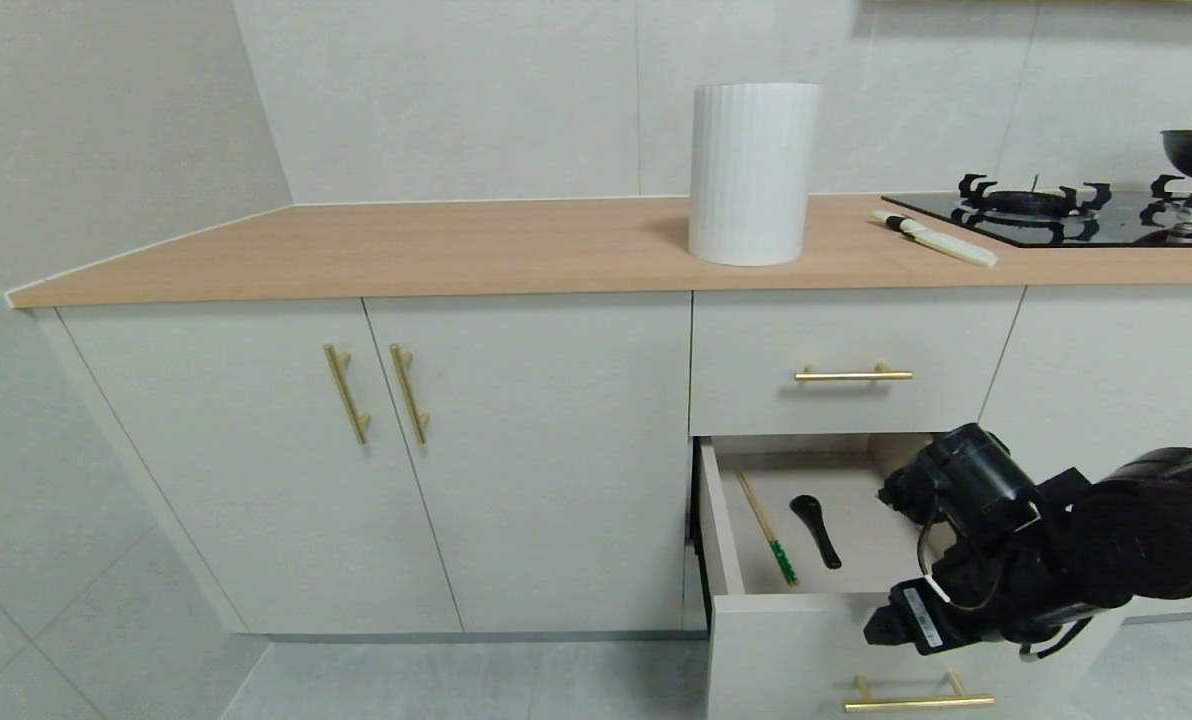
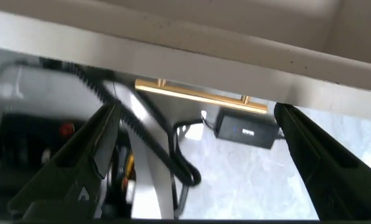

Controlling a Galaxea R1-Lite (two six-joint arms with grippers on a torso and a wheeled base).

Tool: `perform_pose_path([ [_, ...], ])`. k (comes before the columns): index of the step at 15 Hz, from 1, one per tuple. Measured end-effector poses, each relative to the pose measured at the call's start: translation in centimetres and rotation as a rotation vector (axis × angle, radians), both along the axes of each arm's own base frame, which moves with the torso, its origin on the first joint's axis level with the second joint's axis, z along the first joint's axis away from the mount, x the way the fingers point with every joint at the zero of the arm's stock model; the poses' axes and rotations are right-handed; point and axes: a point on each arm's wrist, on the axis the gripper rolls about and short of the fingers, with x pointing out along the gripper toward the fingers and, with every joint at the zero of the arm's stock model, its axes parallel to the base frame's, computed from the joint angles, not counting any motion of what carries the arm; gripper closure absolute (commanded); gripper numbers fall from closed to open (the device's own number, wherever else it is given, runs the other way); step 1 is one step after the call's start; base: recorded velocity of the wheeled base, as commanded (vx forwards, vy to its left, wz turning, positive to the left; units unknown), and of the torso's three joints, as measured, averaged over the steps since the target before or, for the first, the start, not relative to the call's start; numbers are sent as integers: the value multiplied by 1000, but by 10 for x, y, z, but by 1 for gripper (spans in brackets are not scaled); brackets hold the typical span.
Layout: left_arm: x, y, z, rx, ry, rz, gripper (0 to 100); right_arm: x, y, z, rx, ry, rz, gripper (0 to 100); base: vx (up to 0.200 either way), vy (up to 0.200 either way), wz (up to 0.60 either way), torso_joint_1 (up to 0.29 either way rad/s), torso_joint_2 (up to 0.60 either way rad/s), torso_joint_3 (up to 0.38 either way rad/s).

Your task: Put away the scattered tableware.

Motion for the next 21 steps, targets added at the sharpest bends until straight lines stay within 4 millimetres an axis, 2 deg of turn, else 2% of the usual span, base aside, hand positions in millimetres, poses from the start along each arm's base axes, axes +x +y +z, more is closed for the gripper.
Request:
perform_pose_path([
  [5,0,0,0,0,0,0,0,52,-5,-11,-16,-32,-93,0,0,0,0,0,0,0],
  [9,0,0,0,-1,0,0,0,87,0,-19,-28,-119,-137,0,0,0,0,0,0,0],
  [14,0,0,0,0,0,0,0,113,7,-42,41,-283,-239,0,0,0,0,0,0,0],
  [17,0,0,0,0,0,0,0,128,6,-59,59,-390,-282,0,0,0,0,0,0,0],
  [21,0,0,0,0,0,0,0,141,5,-71,122,-497,-322,0,0,0,0,0,0,0],
])
